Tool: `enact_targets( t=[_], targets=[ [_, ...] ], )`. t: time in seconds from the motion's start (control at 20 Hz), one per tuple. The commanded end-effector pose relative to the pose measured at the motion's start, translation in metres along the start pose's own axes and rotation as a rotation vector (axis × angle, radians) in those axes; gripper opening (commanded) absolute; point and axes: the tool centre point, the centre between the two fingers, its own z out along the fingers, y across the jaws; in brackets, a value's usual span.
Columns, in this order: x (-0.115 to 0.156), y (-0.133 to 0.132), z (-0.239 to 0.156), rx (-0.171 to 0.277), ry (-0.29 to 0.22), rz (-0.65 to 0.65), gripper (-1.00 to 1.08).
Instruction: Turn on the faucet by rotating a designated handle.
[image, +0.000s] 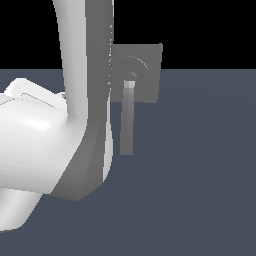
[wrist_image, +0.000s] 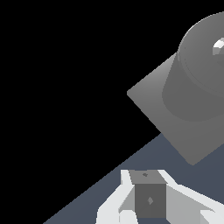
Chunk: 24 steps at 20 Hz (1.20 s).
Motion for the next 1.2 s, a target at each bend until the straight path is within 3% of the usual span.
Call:
enact_targets(
  t=[0.0, 0.3, 0.55, 0.8, 1.15],
  targets=[
    [-0.015, 0.036, -0.014, -0.04, -0.078, -0.158, -1.0],
    [-0.033, 0.105, -0.045, -0.115, -0.224, -0.432, -1.0],
    [-0.038, 0.141, -0.065, -0.152, -0.304, -0.568, -1.0],
    [-0.039, 0.155, -0.073, -0.167, -0.338, -0.623, -1.0],
    [-0.034, 0.161, -0.073, -0.167, -0.338, -0.623, -1.0]
  ],
)
